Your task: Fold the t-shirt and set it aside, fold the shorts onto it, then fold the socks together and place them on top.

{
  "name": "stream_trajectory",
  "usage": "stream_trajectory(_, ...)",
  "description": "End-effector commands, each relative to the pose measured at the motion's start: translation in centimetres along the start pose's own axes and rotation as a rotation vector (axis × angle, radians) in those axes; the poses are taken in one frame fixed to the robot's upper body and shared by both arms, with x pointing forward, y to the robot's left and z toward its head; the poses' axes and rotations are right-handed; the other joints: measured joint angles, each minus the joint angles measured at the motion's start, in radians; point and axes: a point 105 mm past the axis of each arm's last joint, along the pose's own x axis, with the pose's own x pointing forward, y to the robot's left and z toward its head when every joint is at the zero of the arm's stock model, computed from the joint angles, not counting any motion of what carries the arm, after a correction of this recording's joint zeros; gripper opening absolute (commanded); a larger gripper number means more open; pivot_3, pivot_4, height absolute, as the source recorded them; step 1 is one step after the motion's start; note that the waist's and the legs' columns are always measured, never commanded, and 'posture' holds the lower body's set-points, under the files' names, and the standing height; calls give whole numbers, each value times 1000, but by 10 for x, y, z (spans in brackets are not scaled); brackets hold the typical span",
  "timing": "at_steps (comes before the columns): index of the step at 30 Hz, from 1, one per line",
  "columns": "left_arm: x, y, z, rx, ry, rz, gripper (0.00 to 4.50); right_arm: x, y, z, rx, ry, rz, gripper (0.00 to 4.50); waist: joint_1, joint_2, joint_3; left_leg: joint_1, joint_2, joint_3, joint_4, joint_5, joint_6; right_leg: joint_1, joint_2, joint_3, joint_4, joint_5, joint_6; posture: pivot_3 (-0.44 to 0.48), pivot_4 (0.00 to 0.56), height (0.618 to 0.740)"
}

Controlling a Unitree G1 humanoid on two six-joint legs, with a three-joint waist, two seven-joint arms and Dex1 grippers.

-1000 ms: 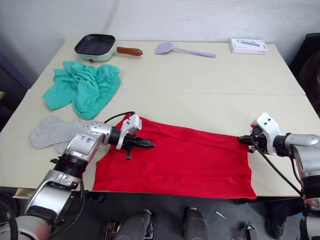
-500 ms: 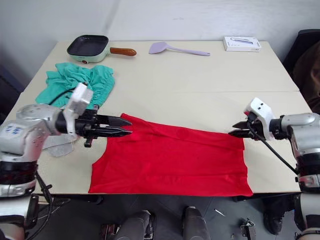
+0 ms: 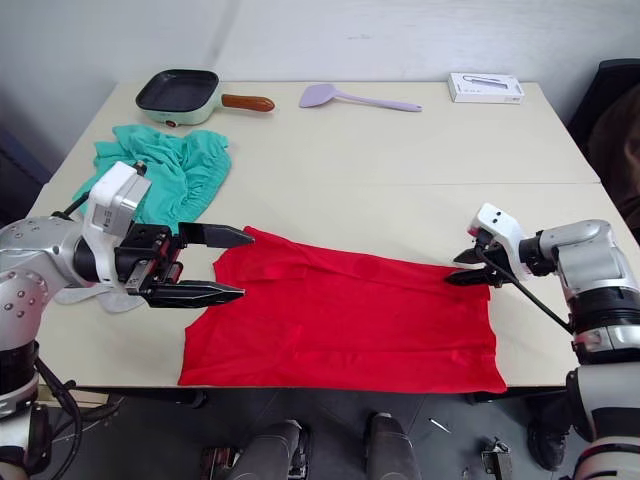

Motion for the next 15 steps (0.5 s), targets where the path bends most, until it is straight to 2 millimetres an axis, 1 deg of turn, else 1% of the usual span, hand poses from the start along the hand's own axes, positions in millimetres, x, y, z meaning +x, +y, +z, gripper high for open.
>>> stream_trajectory(1, 1, -2, 10, 50, -4, 5, 4500, 0, -7, 1, -54, -1, -49, 1387, 0, 0, 0, 0, 0, 0, 0, 0, 0, 0, 0, 0, 0, 0, 0, 0, 150, 740)
stream_trajectory(3, 1, -3, 9, 46, -4, 1, 4500, 4, -7, -1, -55, 0, -60, 637, 0, 0, 0, 0, 0, 0, 0, 0, 0, 0, 0, 0, 0, 0, 0, 0, 150, 740)
stream_trajectory(5, 2, -4, 8, 43, -2, 0, 4500, 6, -6, -2, -56, 1, -57, 35, -2, 0, 0, 0, 0, 0, 0, 0, 0, 0, 0, 0, 0, 0, 0, 0, 150, 740)
stream_trajectory(11, 3, -1, 7, 49, -1, 20, 4500, 8, -1, -2, -64, 3, -28, 35, -1, 0, 0, 1, 0, 0, 0, 0, 0, 1, 0, 0, 0, 0, 0, 0, 150, 740)
stream_trajectory(15, 4, 1, 4, 59, 8, 35, 4500, 9, -1, 10, -49, -32, -20, 35, -2, 0, 0, 1, 1, 0, 0, 0, 0, 1, 1, 0, 0, 0, 0, 0, 150, 740)
